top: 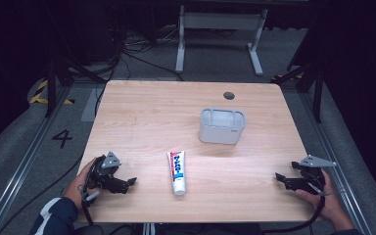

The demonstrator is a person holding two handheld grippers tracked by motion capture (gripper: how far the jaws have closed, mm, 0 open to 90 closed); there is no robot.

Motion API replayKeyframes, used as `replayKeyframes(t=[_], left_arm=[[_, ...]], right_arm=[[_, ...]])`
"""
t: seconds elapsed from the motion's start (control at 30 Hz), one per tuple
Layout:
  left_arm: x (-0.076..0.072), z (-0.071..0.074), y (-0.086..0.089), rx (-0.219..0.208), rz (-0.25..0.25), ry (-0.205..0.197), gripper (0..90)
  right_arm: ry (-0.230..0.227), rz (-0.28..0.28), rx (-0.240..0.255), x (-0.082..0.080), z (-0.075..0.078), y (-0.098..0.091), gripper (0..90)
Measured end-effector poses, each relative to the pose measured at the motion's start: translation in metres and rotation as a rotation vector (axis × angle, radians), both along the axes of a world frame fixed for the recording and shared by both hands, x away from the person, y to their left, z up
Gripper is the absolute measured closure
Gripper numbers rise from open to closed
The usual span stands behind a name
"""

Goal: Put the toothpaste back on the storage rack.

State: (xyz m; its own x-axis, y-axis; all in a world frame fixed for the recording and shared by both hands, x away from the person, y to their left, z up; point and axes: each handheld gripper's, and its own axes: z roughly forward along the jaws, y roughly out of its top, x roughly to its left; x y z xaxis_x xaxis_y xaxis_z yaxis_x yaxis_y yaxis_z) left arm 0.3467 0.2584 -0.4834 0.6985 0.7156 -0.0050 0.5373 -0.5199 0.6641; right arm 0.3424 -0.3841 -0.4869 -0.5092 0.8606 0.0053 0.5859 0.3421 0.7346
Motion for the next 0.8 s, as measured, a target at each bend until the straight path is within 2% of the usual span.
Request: replayKeyframes(t=[0.07,0.23,0.3,0.4,0.47,0.53,0.57,0.63,0.73,0.8], left_arm=[[0.003,0.000,0.003,0.005,-0.027,0.009,0.2],[0.006,0.001,0.003,0.007,-0.040,0.018,0.3],[0.006,0.001,0.004,0.010,-0.034,0.015,0.1],[0.004,0.001,0.002,0.008,0.006,0.015,0.2],[0.005,0.002,0.002,0.022,0.015,0.013,0.4],[0.004,0.004,0.002,0.034,0.015,0.020,4.0],[0.004,0.006,0.002,0.033,0.024,0.038,5.5],[0.005,0.007,0.001,0.031,0.040,0.032,7.2],[0.005,0.011,-0.004,0.048,0.051,0.048,17.6],[0.005,0.014,-0.010,0.037,0.054,0.036,18.0]], right_arm=[[0.000,-0.001,0.001,0.000,0.000,0.000,14.5],[0.000,-0.004,-0.001,0.000,0.000,0.000,14.4],[0.000,-0.006,0.002,0.000,0.000,0.001,14.3],[0.001,-0.007,0.001,0.000,0.000,0.001,14.3],[0.001,-0.007,-0.001,0.000,0.000,0.001,14.3],[0.001,-0.007,-0.001,0.000,0.000,0.001,14.3],[0.000,-0.007,-0.001,0.000,0.000,0.001,14.3],[0.000,-0.007,-0.002,0.000,0.000,0.001,14.2],[0.000,-0.008,-0.002,0.000,0.000,0.001,14.3],[-0.001,-0.008,-0.002,0.000,0.000,0.001,14.3]])
